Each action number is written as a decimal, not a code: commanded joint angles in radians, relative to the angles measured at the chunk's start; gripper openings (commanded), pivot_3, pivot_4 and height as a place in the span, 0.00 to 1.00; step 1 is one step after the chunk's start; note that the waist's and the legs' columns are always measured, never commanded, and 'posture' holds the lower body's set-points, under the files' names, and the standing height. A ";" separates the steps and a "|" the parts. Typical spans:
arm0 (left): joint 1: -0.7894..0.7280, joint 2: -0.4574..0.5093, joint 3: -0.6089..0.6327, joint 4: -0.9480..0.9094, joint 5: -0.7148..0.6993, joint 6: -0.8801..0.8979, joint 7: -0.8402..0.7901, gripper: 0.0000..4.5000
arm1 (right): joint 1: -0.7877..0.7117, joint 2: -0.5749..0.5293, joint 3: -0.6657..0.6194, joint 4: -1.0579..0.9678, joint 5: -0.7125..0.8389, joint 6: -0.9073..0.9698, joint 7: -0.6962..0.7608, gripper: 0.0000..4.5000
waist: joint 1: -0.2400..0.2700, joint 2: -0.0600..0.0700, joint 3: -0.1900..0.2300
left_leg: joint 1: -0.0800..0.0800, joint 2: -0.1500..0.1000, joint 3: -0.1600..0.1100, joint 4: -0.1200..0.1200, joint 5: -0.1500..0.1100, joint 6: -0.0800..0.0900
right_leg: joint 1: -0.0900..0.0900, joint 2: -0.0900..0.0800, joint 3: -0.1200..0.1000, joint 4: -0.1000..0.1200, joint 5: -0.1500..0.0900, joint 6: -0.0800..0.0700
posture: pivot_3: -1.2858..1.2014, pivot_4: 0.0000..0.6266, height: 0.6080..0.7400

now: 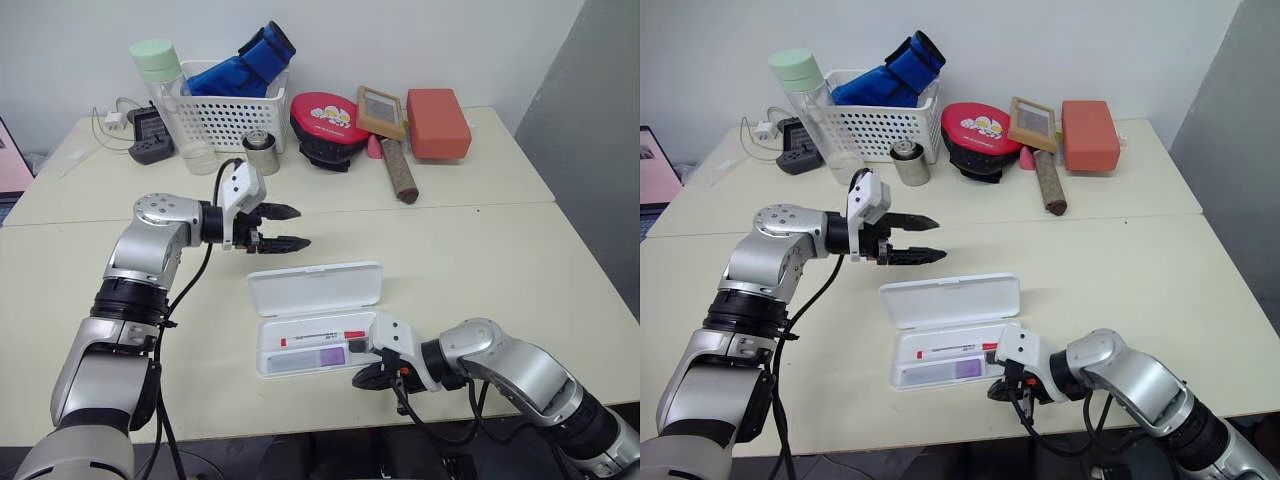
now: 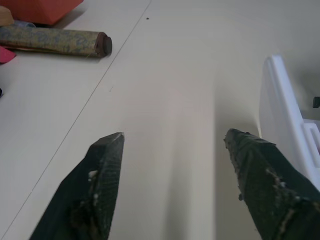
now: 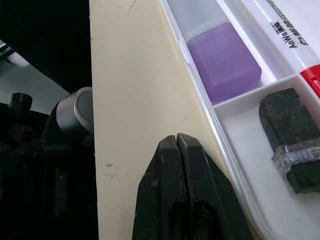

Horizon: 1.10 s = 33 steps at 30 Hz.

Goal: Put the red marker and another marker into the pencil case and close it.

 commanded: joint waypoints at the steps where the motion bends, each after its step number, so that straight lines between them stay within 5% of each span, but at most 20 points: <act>1: 0.024 0.008 -0.004 -0.021 0.011 -0.002 -0.032 0.54 | 0.005 0.002 -0.016 -0.033 0.022 -0.004 0.000 0.00 | 0.000 0.000 0.000 | 0.000 0.000 0.000 0.000 0.000 0.000 | 0.000 0.000 0.000 0.000 0.000 0.000 | 0.52 0.24 1.00; 12: 0.106 0.014 -0.001 -0.212 -0.033 0.098 -0.087 0.02 | 0.011 0.009 -0.022 -0.042 0.032 0.001 -0.017 0.00 | -0.001 0.000 0.000 | 0.000 0.000 -0.001 0.000 0.000 0.000 | 0.000 0.000 0.000 0.000 0.000 0.000 | 0.52 0.24 1.00; 33: 0.295 0.059 -0.044 -0.572 -0.103 0.244 -0.112 0.02 | 0.095 0.025 -0.123 -0.100 0.114 0.089 -0.126 0.00 | 0.001 0.000 0.000 | 0.000 0.000 -0.001 0.000 -0.001 0.001 | 0.001 0.000 0.000 0.000 0.000 0.000 | 0.52 0.24 1.00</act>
